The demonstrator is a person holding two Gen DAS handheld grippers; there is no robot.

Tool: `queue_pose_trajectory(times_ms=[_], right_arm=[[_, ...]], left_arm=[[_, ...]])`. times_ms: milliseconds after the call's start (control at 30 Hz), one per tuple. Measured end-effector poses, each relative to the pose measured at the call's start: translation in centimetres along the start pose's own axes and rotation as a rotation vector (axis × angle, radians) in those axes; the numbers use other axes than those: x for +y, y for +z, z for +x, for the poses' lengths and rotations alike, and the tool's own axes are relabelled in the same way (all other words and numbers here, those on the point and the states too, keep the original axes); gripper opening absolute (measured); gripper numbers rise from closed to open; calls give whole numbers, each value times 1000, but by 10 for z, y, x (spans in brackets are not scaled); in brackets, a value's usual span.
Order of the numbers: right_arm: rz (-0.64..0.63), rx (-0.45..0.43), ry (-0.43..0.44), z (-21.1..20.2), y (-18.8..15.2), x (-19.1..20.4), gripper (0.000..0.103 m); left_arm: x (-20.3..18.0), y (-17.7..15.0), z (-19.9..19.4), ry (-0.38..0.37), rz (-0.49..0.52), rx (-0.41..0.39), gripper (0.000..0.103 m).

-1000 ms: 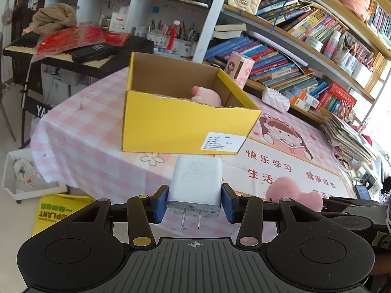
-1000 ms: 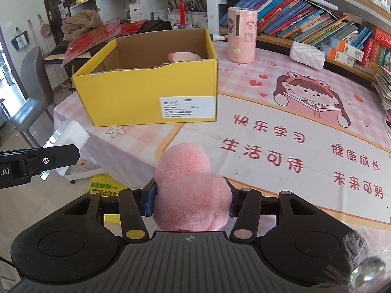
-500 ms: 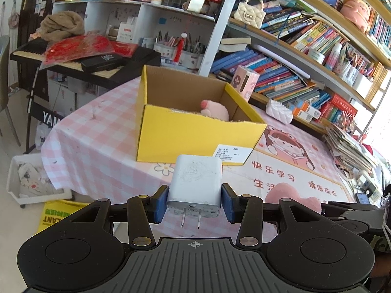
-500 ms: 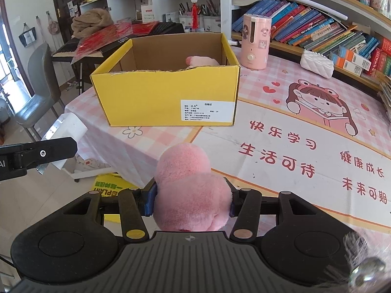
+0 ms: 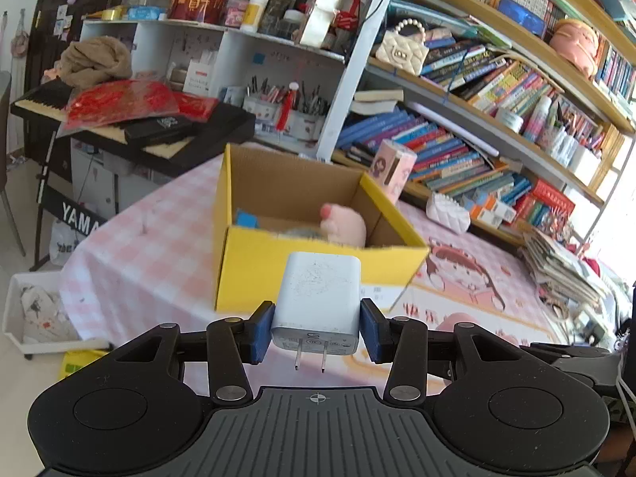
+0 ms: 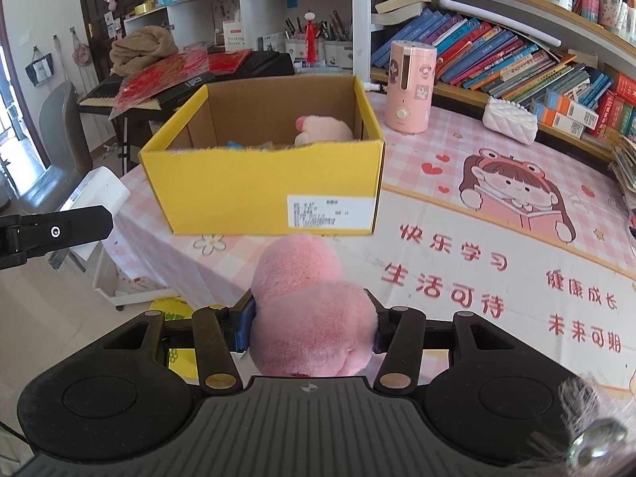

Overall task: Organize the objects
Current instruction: 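Carry the plug with the left tool toward the yellow box while the right tool carries the plush, then lower the plug into the box, open the left tool while the right releases the plush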

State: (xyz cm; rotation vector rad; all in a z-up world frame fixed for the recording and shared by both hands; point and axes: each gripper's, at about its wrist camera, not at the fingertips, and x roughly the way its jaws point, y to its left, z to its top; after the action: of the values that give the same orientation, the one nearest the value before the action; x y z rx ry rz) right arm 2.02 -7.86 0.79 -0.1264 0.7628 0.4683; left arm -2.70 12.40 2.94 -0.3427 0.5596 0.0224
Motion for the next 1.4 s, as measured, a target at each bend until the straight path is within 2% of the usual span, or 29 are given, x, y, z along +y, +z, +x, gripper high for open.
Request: queue_pose_trajectory(times_ms=[233, 433, 667, 1000, 1233, 1400], right_arm=[[19, -99, -2, 5, 50, -14, 49], [-1, -166, 5, 22, 99, -26, 49], [-56, -190, 35, 55, 137, -31, 49], [-160, -125, 103, 117, 165, -23, 49], [-241, -51, 132, 157, 168, -14, 49], [-285, -18, 141, 176, 169, -10, 49]], left_arm=[[-5, 30, 20, 30, 16, -72, 44], [-18, 56, 54, 65, 52, -111, 44], [-30, 65, 109, 157, 106, -76, 44], [-37, 52, 168, 309, 202, 36, 44], [-42, 47, 189, 348, 224, 95, 44], [-45, 46, 198, 362, 224, 109, 44]])
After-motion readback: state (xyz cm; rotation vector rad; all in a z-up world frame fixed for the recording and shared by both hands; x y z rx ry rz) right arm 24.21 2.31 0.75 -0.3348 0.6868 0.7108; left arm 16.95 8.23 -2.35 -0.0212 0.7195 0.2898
